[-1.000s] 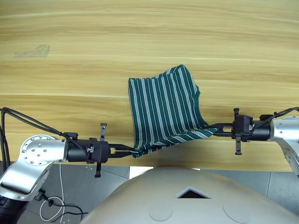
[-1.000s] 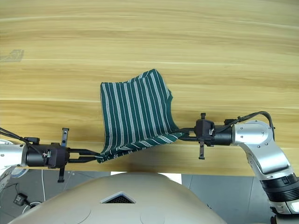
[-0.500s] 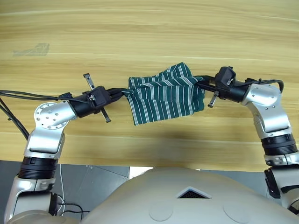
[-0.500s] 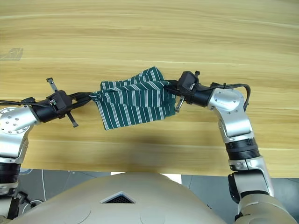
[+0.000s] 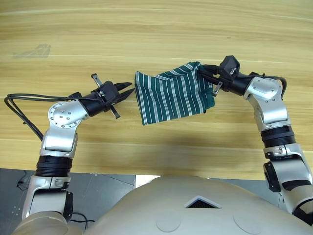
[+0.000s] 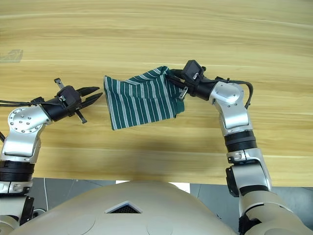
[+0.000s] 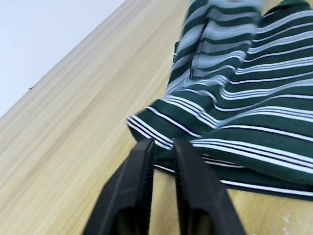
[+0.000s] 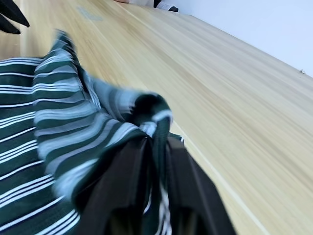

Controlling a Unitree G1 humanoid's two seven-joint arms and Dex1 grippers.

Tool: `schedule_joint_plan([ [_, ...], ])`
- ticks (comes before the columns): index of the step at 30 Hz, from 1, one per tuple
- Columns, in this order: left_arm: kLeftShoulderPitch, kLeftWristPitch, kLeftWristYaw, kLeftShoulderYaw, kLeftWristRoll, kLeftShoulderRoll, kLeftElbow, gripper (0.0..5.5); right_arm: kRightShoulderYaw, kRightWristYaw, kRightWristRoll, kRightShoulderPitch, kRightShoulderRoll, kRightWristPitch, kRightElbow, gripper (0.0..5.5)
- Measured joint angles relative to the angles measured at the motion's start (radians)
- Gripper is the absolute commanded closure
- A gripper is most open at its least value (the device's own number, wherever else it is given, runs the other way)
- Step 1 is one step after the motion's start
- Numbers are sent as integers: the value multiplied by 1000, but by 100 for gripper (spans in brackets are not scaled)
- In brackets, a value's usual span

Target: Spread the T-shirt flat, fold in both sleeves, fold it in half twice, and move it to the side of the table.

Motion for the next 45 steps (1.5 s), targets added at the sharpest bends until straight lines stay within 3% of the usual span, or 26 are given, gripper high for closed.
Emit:
schedule_joint_plan([
  [11,-65,-67,253,31,146,-96,149,238,-79,-162,-38,-33,63,-92,114,222],
  [17,-76,-115,468,125,163,-183,126,229,-39,-145,-68,-32,87,-161,106,219],
  [23,-118,-97,691,303,69,-309,47,229,117,-148,-230,-88,164,-270,128,219],
  [30,-66,-84,695,308,36,-373,21,229,267,-250,-435,-238,271,-373,347,219],
  [39,-57,-66,675,272,35,-399,14,229,308,-310,-502,-362,370,-436,618,219],
  [45,-52,-66,665,243,44,-414,8,229,298,-456,-540,-457,366,-442,827,219],
])
